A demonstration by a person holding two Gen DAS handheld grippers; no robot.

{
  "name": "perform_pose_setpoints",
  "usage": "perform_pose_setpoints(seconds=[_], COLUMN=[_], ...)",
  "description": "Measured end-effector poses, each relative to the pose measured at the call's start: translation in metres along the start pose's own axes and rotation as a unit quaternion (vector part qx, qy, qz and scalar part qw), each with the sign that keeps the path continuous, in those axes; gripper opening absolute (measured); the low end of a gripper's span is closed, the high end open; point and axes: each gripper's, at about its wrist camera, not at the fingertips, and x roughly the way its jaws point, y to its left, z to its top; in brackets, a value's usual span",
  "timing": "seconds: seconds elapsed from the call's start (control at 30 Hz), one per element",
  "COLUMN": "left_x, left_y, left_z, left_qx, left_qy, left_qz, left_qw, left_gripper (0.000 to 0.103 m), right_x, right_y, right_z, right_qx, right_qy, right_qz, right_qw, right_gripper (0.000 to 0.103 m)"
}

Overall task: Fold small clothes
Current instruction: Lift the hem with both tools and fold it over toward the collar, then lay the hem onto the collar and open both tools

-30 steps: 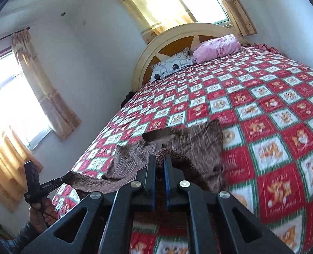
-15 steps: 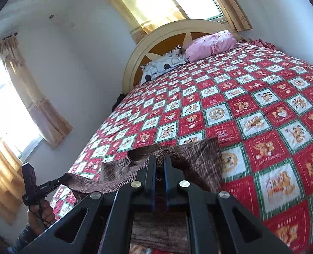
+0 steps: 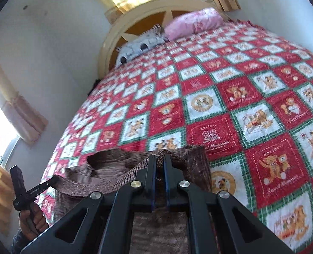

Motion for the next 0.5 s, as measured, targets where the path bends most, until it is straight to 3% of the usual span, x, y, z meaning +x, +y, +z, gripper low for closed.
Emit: perform_pose_setpoints(seconds=[0.2,0.37,0.43,0.5], left_x=[0.017,0.022,0.009,-0.008], left_y=[0.024,0.043,0.036,0.018], left_z=[0.007,0.007,0.003,-0.005], left_qx=[-0.055,-0.091,-0.074,-0.004], left_qy=[0.006,0.016,0.012,0.009], left_qz=[0.035,0.057,0.045,0.068], left_qw=[0.9979,0.994,0.9962,0.9976], left_gripper=[0.011,0.011,0.011,0.012], right_x=[0.039,0.048,0.036,0.025], right_y=[-0.031,-0.037,-0.022,0.005], right_z=[0.01,0.017,0.014,0.005], right_qx=[0.071,0.067,0.036,-0.038], right_qy=[0.021,0.008,0.002,0.007], right_qz=[-0.015,-0.038,-0.044,-0.048], right_qw=[0.997,0.997,0.998,0.998], right_gripper=[0.008,0.008,0.008,0.008])
